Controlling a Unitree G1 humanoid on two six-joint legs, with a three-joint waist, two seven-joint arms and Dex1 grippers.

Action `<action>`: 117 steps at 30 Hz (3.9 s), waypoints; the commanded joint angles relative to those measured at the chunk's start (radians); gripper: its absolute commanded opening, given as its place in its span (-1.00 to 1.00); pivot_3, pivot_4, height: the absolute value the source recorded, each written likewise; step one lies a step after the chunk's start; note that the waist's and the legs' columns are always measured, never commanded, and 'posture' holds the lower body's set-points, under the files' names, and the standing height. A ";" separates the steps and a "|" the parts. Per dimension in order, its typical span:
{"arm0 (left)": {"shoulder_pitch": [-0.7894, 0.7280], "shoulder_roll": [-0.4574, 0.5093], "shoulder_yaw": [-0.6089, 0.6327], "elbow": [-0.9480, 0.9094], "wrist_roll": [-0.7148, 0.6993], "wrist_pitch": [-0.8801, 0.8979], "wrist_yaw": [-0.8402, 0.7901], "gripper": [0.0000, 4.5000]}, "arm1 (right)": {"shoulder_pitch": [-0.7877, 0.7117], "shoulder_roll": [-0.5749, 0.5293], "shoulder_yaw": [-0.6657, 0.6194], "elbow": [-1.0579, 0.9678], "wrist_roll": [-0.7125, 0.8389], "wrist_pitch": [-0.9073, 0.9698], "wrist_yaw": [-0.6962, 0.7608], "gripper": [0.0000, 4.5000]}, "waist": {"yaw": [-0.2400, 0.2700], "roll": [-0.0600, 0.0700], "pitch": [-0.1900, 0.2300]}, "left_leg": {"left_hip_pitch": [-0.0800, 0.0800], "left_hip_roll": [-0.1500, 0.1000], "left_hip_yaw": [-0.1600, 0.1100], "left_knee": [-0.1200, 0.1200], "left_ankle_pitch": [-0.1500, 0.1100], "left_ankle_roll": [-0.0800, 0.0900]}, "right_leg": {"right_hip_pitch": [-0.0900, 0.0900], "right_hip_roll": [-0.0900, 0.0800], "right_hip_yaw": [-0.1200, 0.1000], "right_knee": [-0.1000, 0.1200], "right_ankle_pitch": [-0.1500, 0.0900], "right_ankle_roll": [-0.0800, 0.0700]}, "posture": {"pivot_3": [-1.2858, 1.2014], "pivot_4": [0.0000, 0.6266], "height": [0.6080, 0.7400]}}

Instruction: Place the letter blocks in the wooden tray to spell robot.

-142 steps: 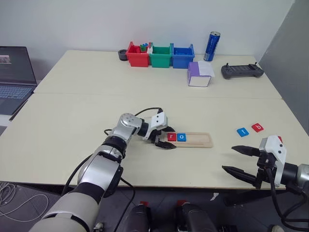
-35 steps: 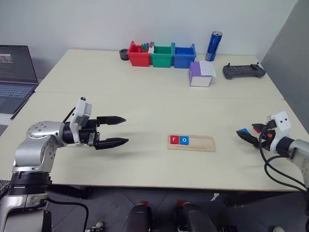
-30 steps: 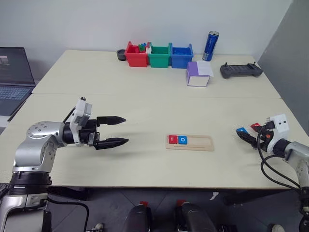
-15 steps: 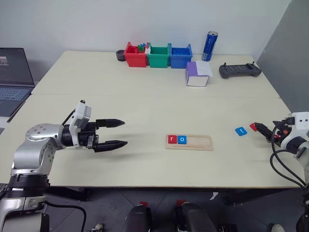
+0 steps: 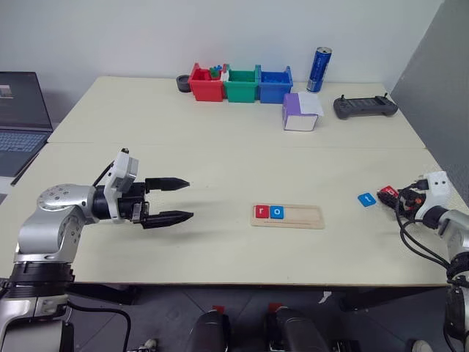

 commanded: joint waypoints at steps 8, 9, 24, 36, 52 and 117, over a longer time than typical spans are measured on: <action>-0.040 0.017 0.006 0.006 0.001 -0.008 -0.002 1.00 | 0.157 0.020 -0.070 -0.326 0.080 0.036 -0.030 -0.35 | 0.002 0.001 0.000 | 0.000 0.000 0.000 0.000 0.000 0.000 | 0.000 0.000 0.000 0.000 0.000 0.000 | 0.03 -0.52 1.00; -0.043 0.016 0.003 0.008 0.001 -0.009 -0.004 1.00 | 0.208 0.026 -0.087 -0.445 0.099 0.076 -0.056 -0.35 | 0.003 0.001 0.000 | 0.000 0.000 0.000 0.000 0.000 0.000 | 0.000 0.000 0.000 0.000 0.000 0.000 | 0.03 -0.52 1.00; -0.141 -0.025 -0.068 0.108 0.038 -0.051 -0.055 1.00 | 0.698 0.495 0.031 -1.588 0.157 0.601 -0.711 -0.35 | 0.003 0.002 0.000 | -0.001 0.001 -0.001 0.000 -0.002 0.003 | -0.001 0.000 0.000 0.000 0.001 0.003 | 0.03 -0.52 1.00; -0.117 -0.049 -0.075 0.117 0.072 -0.108 -0.060 1.00 | 0.652 0.426 0.035 -1.530 0.120 0.652 -0.680 0.99 | 0.002 0.002 0.000 | -0.002 0.000 -0.001 -0.001 -0.002 0.002 | -0.002 0.000 0.000 0.000 -0.001 -0.001 | 0.03 -0.52 1.00; -0.041 -0.020 -0.026 0.026 0.049 -0.075 -0.007 1.00 | 0.286 -0.193 0.230 -0.748 0.054 0.120 0.359 0.99 | 0.000 -0.001 0.001 | -0.001 0.002 -0.002 -0.001 -0.004 0.005 | -0.001 0.003 -0.001 -0.001 0.000 0.001 | 0.03 -0.52 1.00; -0.078 -0.041 -0.066 0.108 0.106 -0.156 -0.008 1.00 | 0.569 -0.114 0.010 -1.220 0.113 0.381 0.078 0.98 | 0.005 0.000 0.001 | -0.002 0.000 -0.001 0.000 -0.004 0.005 | -0.002 0.000 -0.001 -0.001 0.000 0.001 | 0.03 -0.52 1.00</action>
